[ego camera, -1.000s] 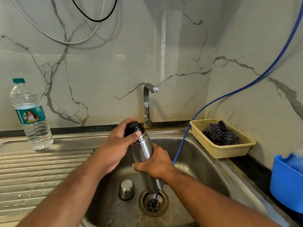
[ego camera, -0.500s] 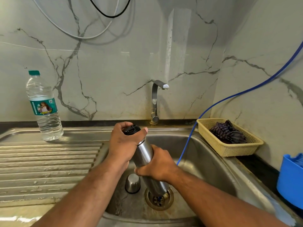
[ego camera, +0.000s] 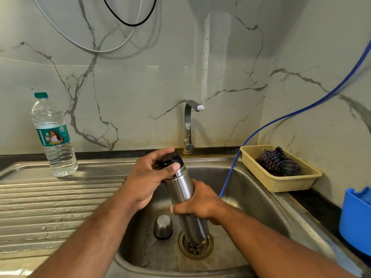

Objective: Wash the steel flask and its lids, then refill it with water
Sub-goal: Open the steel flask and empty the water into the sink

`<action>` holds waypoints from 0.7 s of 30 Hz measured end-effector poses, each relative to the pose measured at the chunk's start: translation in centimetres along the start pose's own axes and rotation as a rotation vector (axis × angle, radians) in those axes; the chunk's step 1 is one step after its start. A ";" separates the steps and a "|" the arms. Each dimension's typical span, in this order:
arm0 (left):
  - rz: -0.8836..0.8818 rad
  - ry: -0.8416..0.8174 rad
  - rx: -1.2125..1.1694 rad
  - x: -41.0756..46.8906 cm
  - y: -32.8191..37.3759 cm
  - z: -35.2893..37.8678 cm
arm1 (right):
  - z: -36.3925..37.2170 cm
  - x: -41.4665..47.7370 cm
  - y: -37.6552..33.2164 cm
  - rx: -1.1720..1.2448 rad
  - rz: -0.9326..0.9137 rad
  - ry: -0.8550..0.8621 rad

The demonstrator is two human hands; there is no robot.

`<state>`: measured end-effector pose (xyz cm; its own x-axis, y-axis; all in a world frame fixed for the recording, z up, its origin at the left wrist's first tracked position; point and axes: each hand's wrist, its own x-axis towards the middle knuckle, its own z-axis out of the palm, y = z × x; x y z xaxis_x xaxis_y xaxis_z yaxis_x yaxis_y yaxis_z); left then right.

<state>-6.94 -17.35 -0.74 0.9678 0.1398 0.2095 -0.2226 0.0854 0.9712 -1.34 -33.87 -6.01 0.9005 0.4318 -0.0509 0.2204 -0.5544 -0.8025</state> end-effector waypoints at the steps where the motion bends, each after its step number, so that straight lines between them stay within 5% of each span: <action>1: -0.008 0.041 0.001 -0.1 0.0 0.3 | 0.0 0.0 0.0 -0.006 -0.005 -0.003; 9: 0.009 0.291 0.033 -0.6 0.3 2.1 | 1.0 -0.4 -0.7 -0.093 -0.094 -0.002; 16: -0.034 -0.222 -0.097 -0.2 0.8 -0.2 | -0.3 0.0 0.1 0.033 -0.018 -0.047; 21: 0.012 -0.171 -0.001 0.0 0.1 -0.9 | -0.5 0.1 0.4 0.004 -0.025 -0.040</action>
<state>-7.12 -16.46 -0.71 0.9710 -0.0291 0.2373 -0.2341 0.0861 0.9684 -0.97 -34.34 -6.03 0.8791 0.4734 -0.0548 0.2408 -0.5405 -0.8062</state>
